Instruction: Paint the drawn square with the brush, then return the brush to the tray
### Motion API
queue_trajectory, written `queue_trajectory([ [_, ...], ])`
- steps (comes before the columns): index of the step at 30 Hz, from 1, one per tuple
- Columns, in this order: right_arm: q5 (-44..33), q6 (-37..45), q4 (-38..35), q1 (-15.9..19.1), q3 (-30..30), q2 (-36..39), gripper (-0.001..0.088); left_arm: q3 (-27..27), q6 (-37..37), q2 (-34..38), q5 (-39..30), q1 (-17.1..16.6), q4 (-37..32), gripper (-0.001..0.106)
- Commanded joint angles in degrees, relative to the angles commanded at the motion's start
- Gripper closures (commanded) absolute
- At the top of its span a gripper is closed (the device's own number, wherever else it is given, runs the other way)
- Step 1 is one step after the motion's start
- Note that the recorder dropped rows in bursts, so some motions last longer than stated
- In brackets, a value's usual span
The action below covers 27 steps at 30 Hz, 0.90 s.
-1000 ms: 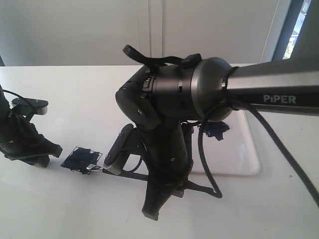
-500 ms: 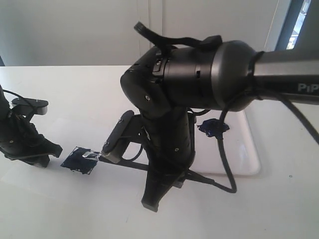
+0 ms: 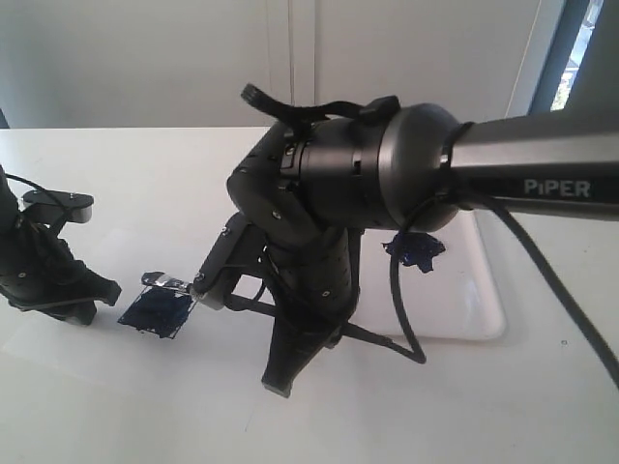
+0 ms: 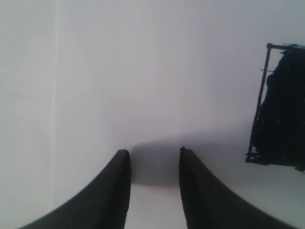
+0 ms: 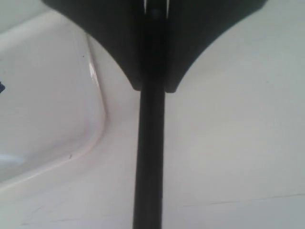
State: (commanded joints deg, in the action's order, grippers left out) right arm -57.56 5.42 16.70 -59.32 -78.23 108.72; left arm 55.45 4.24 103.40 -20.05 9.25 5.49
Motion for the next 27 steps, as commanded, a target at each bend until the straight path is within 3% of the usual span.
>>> queue_trajectory([
  [27, 2.28, -3.10, 4.23, 0.00, 0.00, 5.65, 0.0868, 0.00, 0.01, 0.00, 0.71, 0.00, 0.00, 0.066],
])
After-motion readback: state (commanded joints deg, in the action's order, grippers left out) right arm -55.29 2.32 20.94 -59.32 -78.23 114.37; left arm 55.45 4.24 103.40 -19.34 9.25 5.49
